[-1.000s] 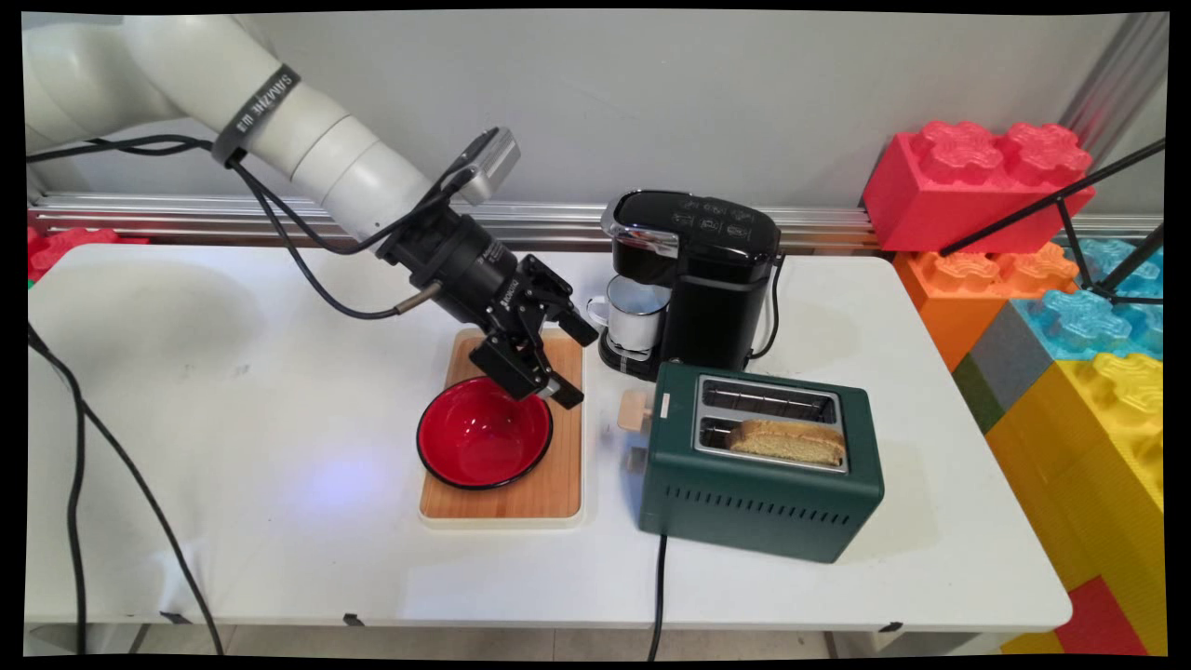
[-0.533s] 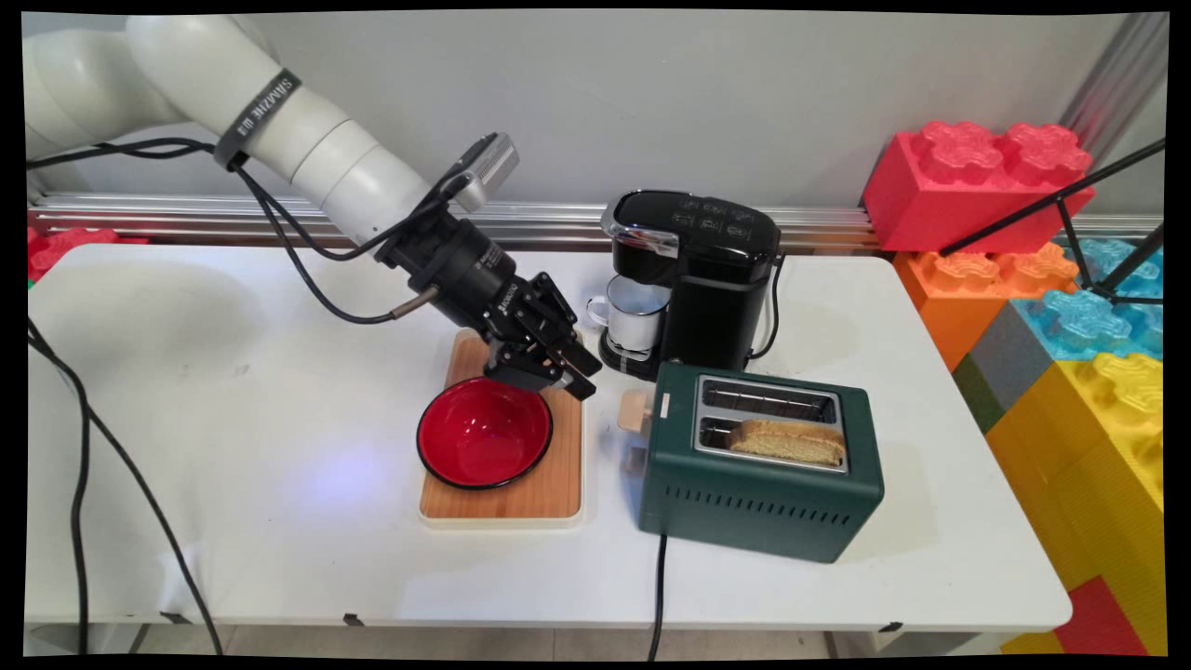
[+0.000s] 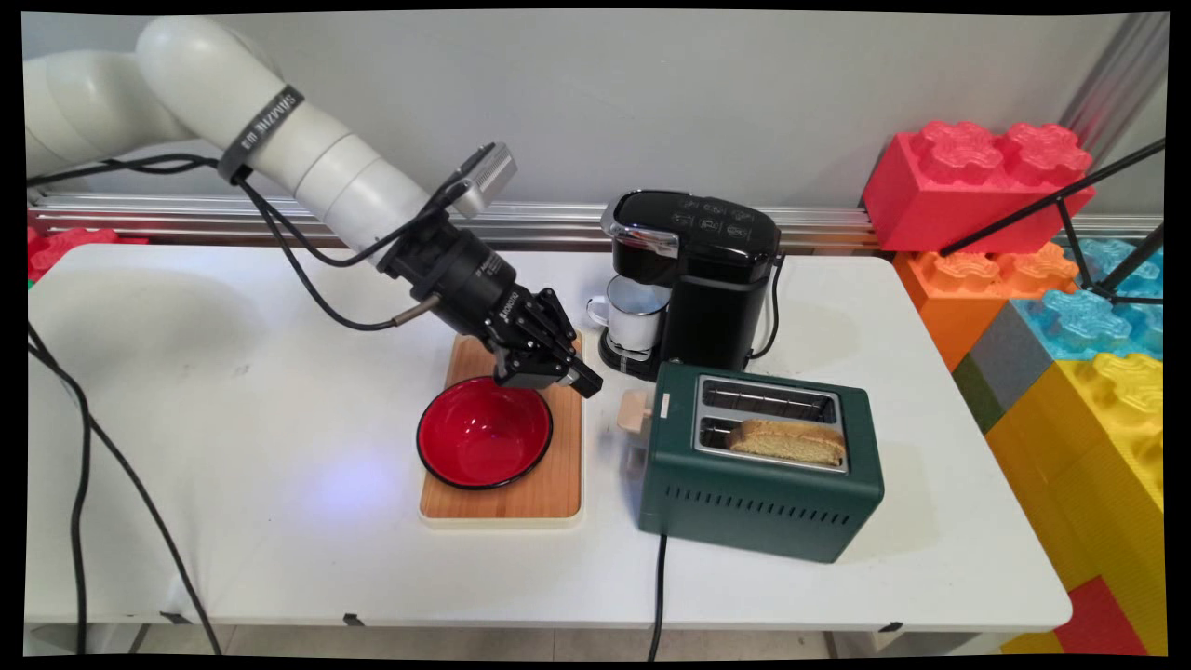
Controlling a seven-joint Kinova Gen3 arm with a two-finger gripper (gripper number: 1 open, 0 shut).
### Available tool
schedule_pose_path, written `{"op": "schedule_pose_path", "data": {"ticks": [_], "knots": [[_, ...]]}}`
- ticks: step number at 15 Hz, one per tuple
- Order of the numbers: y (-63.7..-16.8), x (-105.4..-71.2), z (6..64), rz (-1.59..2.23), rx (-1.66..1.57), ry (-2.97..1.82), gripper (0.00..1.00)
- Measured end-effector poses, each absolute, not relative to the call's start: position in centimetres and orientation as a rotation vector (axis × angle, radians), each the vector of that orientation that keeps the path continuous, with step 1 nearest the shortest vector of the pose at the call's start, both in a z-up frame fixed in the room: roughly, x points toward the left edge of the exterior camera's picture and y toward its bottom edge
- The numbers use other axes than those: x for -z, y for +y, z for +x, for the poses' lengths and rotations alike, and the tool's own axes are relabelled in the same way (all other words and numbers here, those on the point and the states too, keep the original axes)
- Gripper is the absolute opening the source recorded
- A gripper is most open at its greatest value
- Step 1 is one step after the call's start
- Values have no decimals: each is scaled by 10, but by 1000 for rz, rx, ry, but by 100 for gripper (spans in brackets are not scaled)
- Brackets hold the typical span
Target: Press the toaster switch
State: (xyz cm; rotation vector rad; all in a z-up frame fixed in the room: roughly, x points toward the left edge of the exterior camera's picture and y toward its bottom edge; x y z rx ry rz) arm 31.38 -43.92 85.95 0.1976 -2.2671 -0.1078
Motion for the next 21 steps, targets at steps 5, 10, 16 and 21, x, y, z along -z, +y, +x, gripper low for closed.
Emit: {"op": "schedule_pose_path", "data": {"ticks": [5,10,16,21], "knots": [[-437,-845,316,233,110,-2235,0],[-433,-828,314,254,109,-2204,0],[-432,-811,307,280,57,-2169,0],[-432,-802,300,284,28,-2150,0]]}}
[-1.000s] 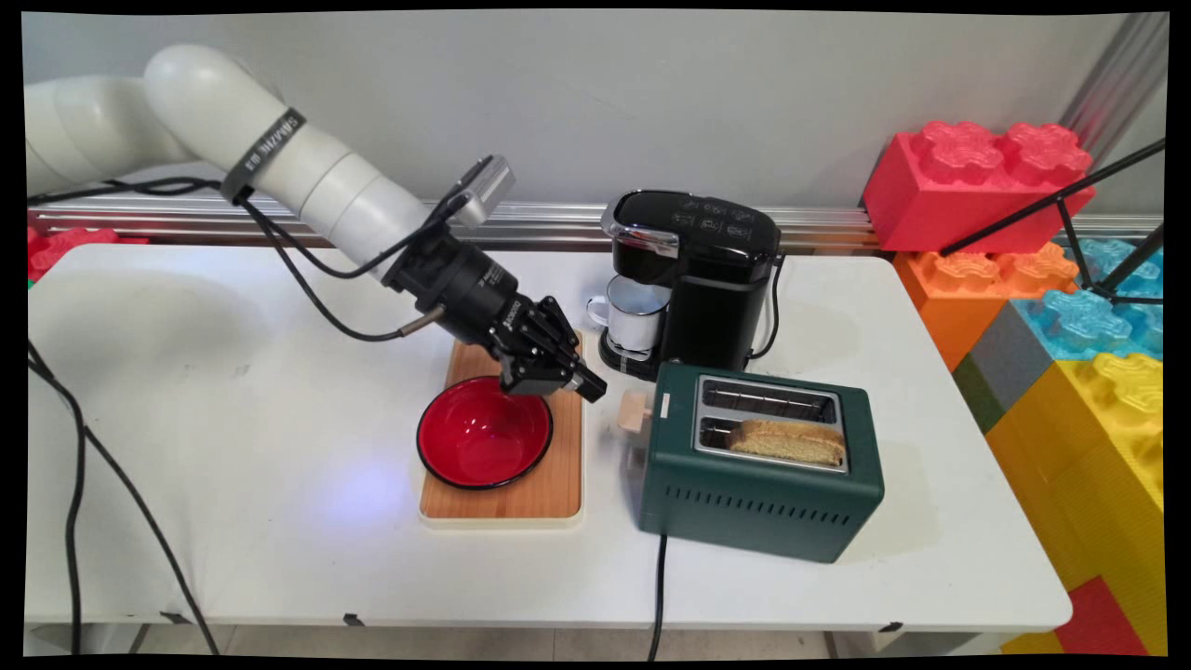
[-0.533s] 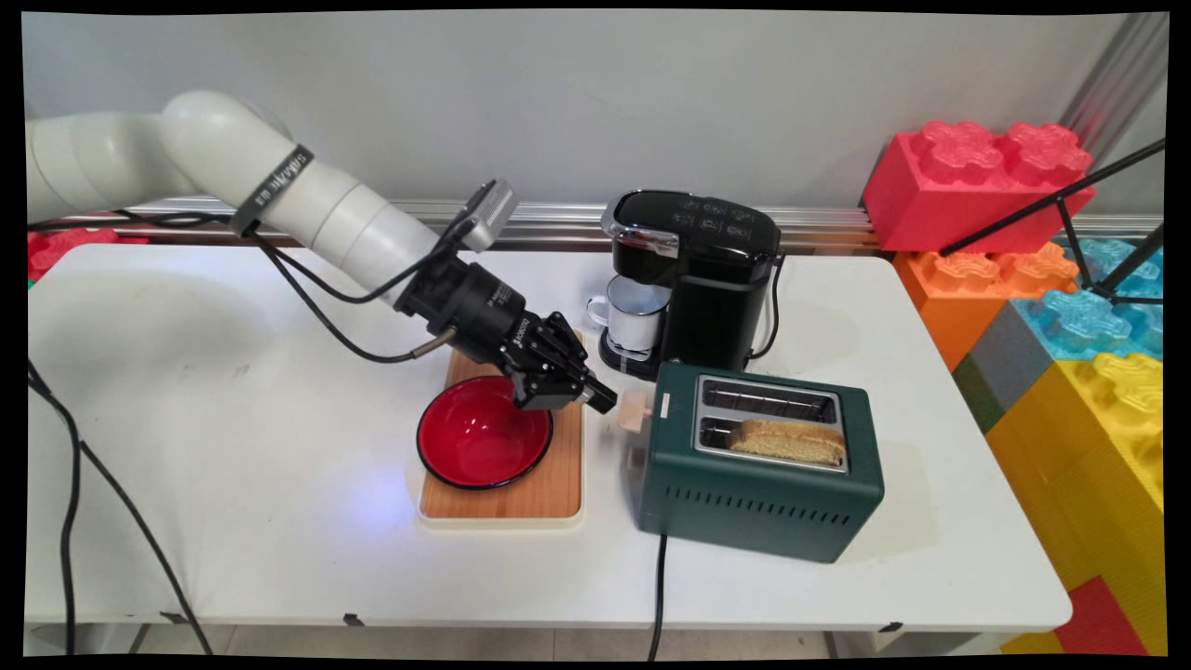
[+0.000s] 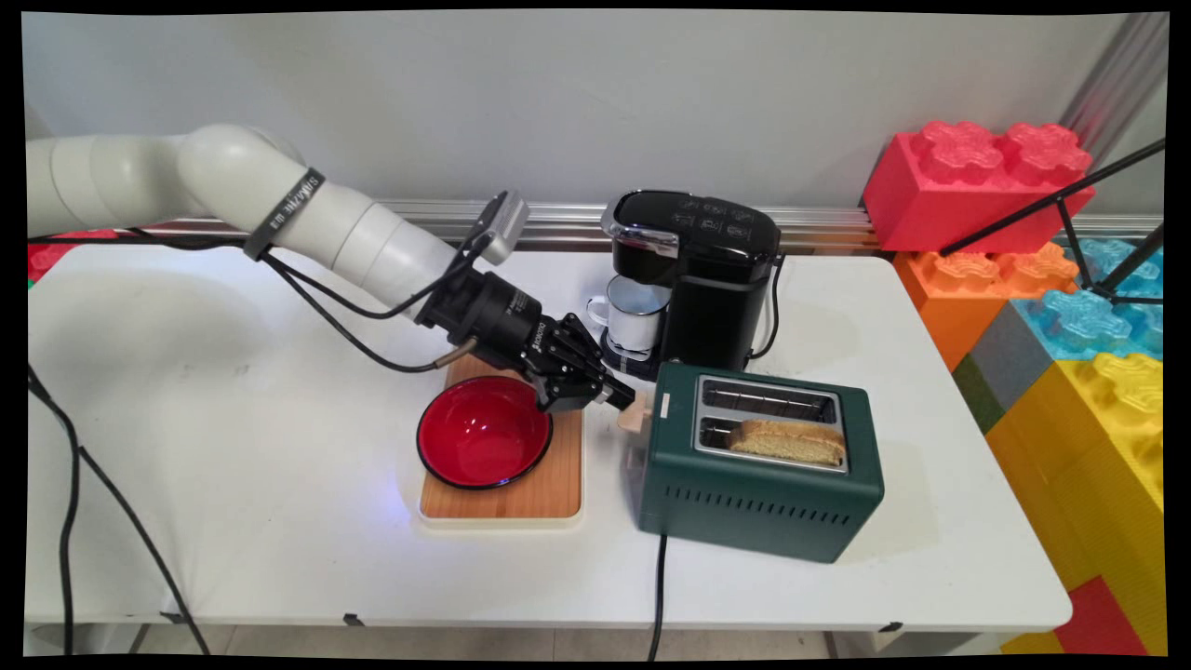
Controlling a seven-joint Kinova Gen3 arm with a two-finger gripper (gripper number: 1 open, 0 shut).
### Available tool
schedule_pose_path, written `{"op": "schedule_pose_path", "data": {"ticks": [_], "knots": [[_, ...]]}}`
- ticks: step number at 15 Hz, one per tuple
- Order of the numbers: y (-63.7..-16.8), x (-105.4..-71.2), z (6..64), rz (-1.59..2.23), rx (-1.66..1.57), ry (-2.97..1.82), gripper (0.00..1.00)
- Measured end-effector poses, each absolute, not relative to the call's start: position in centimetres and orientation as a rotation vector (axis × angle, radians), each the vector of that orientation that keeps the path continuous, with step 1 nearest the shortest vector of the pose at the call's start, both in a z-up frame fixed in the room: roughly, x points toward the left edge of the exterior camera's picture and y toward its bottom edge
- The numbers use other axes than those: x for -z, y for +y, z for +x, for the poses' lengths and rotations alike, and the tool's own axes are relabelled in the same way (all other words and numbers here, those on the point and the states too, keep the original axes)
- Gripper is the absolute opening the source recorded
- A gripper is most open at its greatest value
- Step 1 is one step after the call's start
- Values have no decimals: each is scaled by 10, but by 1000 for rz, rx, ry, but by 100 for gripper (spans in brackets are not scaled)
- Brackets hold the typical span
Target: Press the toaster switch
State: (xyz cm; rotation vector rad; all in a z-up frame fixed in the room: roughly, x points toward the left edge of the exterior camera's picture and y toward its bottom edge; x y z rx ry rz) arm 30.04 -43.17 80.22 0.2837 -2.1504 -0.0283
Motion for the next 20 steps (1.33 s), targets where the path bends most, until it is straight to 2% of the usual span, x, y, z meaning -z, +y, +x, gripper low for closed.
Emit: {"op": "schedule_pose_path", "data": {"ticks": [20], "knots": [[-427,-781,296,279,-9,-2162,0]]}}
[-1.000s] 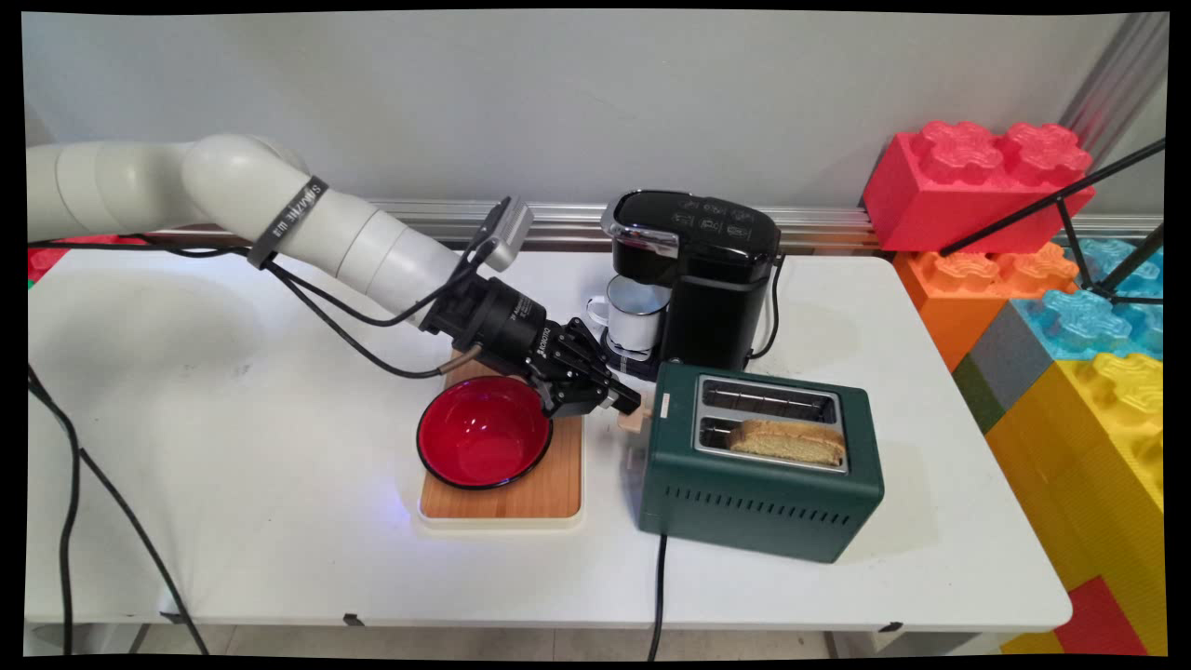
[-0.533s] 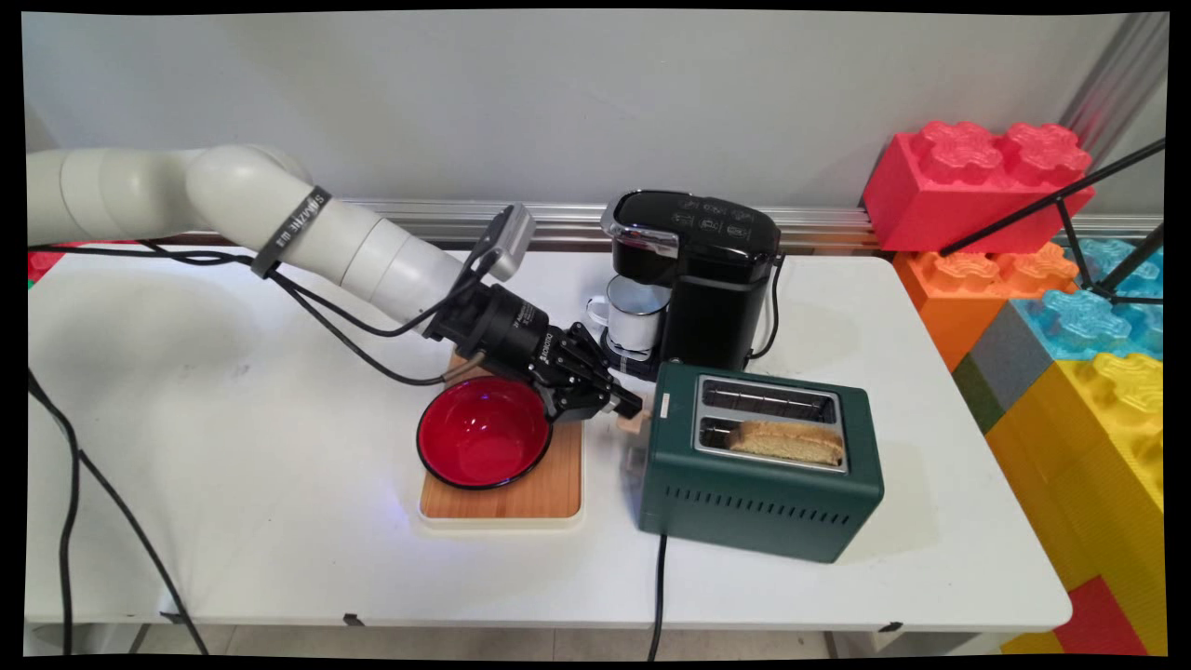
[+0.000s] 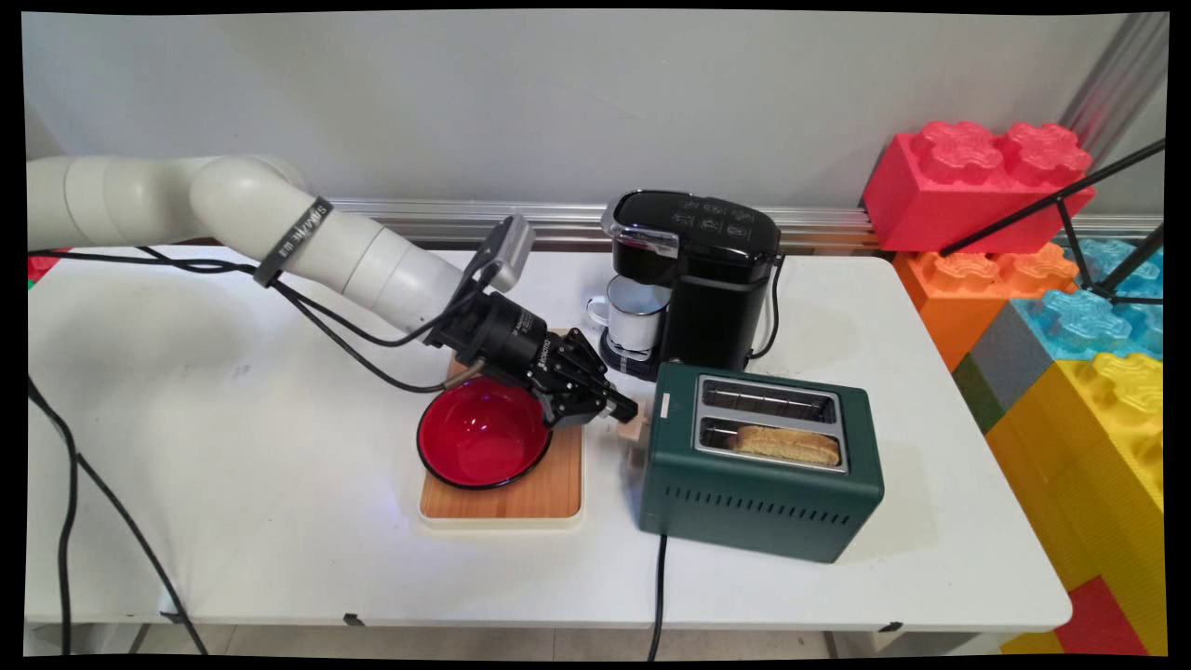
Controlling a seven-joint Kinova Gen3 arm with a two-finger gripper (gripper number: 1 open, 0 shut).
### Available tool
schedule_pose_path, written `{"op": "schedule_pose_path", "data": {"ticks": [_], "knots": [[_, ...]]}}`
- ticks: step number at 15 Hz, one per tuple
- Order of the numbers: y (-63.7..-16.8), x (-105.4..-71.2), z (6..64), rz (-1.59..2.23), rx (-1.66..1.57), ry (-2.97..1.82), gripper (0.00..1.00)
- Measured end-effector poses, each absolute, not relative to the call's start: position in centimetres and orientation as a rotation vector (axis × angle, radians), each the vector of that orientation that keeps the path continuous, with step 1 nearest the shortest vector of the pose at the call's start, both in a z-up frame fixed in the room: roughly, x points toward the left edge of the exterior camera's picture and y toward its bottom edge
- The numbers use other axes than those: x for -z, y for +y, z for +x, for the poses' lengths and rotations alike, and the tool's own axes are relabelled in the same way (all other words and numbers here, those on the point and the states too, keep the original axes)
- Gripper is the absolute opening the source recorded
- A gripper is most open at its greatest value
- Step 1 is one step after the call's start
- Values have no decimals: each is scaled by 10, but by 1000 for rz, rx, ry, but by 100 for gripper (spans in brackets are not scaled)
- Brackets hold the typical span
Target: Press the toaster switch
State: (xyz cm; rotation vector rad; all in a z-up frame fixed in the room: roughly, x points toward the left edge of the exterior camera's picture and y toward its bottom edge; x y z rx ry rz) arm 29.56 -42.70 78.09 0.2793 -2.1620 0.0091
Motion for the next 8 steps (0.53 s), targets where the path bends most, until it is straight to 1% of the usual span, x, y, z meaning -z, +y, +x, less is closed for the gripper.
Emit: {"op": "schedule_pose_path", "data": {"ticks": [8], "knots": [[-430,-769,292,286,-16,-2164,0]]}}
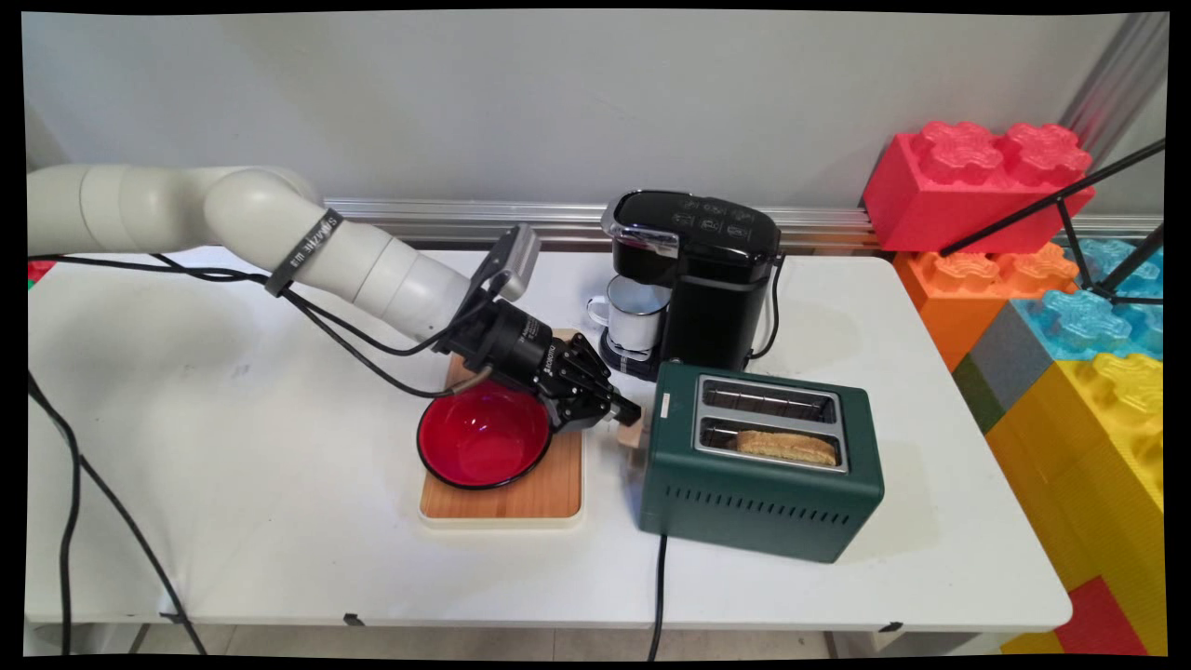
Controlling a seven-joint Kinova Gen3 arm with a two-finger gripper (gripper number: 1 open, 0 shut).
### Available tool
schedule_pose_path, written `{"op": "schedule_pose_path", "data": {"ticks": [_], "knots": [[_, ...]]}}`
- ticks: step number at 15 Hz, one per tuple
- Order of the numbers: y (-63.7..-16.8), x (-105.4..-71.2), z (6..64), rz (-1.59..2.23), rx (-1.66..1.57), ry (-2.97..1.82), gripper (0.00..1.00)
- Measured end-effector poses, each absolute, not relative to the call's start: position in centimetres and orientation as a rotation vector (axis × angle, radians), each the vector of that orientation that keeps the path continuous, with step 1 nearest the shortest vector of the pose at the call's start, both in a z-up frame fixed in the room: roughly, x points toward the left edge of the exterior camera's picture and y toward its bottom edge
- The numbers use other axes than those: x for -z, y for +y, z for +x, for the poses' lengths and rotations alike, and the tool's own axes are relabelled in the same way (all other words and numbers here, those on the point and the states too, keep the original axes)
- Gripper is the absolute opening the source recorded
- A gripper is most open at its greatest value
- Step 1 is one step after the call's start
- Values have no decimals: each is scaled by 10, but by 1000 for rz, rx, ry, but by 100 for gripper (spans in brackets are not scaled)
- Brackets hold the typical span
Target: Press the toaster switch
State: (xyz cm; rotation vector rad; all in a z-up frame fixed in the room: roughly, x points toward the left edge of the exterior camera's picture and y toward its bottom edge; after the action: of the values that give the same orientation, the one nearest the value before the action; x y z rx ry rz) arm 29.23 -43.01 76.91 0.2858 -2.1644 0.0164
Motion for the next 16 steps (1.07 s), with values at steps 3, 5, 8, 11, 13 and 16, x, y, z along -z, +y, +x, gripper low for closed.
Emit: {"op": "schedule_pose_path", "data": {"ticks": [3,5,8,11,13,16], "knots": [[-430,-767,292,285,-13,-2163,0],[-430,-767,292,284,-11,-2164,0],[-430,-765,293,286,-9,-2167,0],[-430,-764,293,289,-6,-2169,0],[-430,-762,292,290,-4,-2170,0],[-430,-760,292,292,0,-2172,0]]}}
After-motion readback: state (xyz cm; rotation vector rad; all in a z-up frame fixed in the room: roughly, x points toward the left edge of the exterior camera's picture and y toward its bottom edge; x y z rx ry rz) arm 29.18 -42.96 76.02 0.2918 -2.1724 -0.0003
